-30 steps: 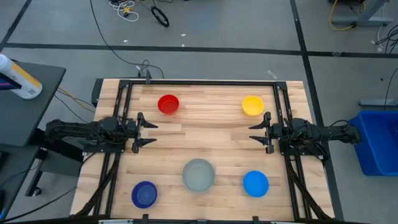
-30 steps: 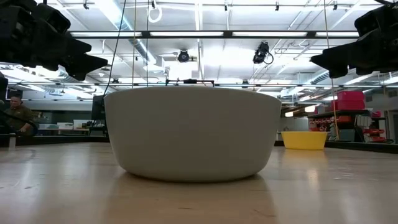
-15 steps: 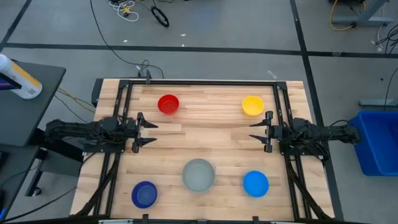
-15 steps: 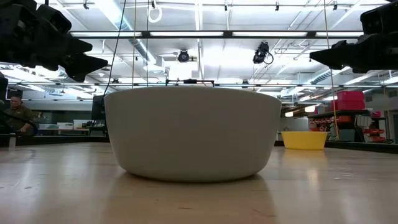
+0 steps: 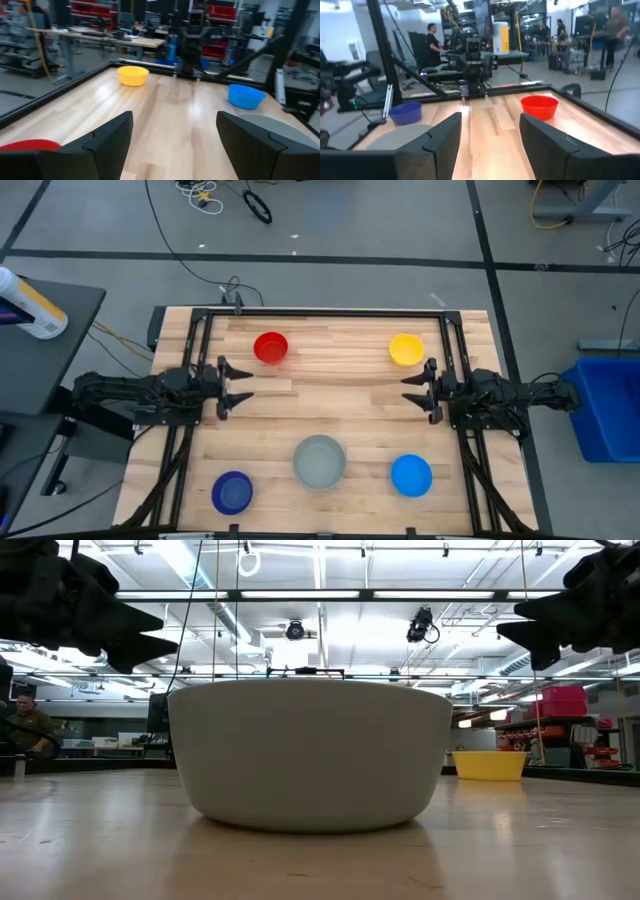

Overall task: Nest bowls inside each other
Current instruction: Stack the blue bowl on top of the gray bowl

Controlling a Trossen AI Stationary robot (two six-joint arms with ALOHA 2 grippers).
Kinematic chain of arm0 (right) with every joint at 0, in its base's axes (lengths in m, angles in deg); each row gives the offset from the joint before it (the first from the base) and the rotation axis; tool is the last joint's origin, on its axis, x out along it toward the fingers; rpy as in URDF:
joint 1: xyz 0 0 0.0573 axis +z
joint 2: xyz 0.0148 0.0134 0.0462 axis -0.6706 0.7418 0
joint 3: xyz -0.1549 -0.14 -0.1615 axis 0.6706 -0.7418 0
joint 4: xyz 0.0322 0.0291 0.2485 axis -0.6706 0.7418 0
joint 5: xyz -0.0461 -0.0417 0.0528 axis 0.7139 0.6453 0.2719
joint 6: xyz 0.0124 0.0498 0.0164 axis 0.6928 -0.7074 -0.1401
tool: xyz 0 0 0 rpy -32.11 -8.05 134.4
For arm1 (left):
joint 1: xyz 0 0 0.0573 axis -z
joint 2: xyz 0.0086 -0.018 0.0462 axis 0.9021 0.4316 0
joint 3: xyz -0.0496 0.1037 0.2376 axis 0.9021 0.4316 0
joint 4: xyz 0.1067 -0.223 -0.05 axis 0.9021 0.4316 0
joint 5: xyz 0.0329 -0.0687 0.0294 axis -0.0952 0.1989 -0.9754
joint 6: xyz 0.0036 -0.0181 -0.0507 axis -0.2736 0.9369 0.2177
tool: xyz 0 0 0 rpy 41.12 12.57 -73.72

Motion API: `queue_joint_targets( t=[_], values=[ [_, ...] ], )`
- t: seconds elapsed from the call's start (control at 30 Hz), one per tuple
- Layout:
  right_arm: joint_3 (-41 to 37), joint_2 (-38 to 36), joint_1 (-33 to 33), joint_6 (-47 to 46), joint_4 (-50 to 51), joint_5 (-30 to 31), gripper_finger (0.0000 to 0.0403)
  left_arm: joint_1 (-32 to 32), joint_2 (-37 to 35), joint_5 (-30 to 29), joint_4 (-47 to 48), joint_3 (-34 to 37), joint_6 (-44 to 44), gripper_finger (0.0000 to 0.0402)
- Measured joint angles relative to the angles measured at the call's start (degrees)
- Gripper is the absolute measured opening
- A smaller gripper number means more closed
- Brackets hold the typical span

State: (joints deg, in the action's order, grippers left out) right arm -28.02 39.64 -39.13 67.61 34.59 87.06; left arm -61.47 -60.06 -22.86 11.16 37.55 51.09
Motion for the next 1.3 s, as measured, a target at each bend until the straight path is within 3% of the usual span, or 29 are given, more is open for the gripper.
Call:
queue_joint_targets(
  t=[0.13,0.37,0.5,0.7,0.93,1.1,1.3],
  values=[
    [0.0,0.0,0.0,-0.8,2.1,0.7,0.0199,0.0,0.0,-0.4,0.0,0.0,-1.1,0.0294],
    [0.0,1.0,0.0,-6.6,2.0,7.9,0.0182,0.0,0.0,-0.6,0.0,0.0,-3.1,0.0294],
    [0.0,5.4,0.0,-9.5,2.5,4.3,0.0171,0.0,0.0,-0.6,0.1,0.0,-3.5,0.0294],
    [0.0,17.1,0.1,-17.9,0.7,-2.6,0.0161,0.0,0.0,-2.1,0.1,0.0,-4.4,0.0294],
    [0.6,33.2,1.6,-19.5,-18.6,-10.6,0.0166,0.0,0.0,-3.7,0.1,-0.1,-5.1,0.0294],
    [7.0,46.6,5.2,-21.2,-19.4,-11.6,0.0176,0.0,0.0,-4.9,0.2,-0.1,-5.1,0.0294],
    [20.4,63.6,11.7,-19.7,-19.6,-11.7,0.0178,0.0,0.0,-5.1,0.3,-0.1,-5.1,0.0294]
  ],
)
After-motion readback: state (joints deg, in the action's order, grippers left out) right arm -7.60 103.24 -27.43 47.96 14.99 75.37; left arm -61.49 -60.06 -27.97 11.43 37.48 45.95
